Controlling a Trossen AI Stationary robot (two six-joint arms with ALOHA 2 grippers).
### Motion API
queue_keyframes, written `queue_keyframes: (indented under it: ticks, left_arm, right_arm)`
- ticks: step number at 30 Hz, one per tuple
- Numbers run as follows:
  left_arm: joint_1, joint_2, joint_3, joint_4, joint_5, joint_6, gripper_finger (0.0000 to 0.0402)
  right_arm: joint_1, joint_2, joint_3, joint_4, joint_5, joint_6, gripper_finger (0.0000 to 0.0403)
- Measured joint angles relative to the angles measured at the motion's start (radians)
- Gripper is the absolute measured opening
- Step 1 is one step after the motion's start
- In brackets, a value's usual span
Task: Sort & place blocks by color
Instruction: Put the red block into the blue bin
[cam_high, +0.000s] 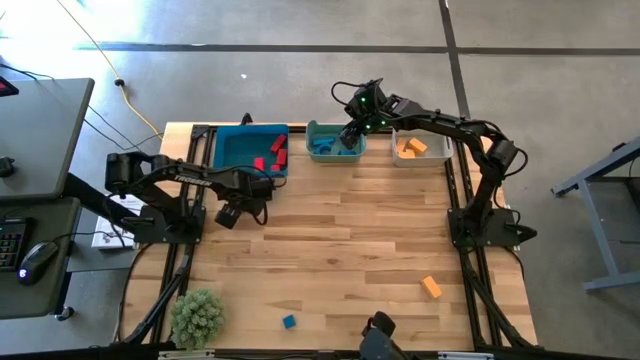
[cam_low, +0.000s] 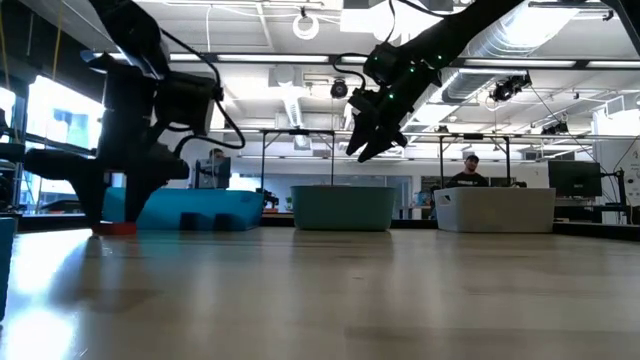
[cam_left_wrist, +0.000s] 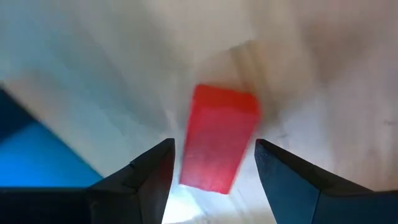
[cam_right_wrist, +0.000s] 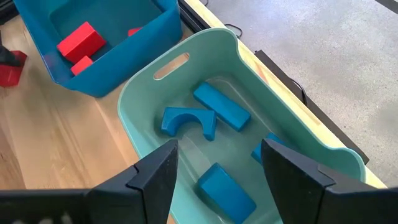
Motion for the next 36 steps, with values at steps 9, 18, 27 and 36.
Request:
queue_keyframes:
  ticks: [9, 18, 27, 36]
  left_arm:
    - [0.008, -0.004, -0.035, 0.054, -0.002, -0.004, 0.0198]
    - [0.007, -0.005, -0.04, 0.052, 0.004, -0.041, 0.0101]
    - [0.008, 0.0, 0.02, 0.068, 0.043, -0.253, 0.01]
    - [0.019, -0.078, 0.092, 0.17, 0.01, -0.361, 0.01]
  right_arm:
    - [0.0, 0.0, 0.0, 0.003, 0.011, 0.0, 0.0216]
    - [0.0, 0.0, 0.0, 0.004, 0.011, 0.018, 0.0216]
    - [0.0, 0.0, 0.0, -0.017, -0.099, 0.118, 0.0216]
    - [0.03, 0.0, 0.0, -0.118, -0.303, 0.269, 0.0216]
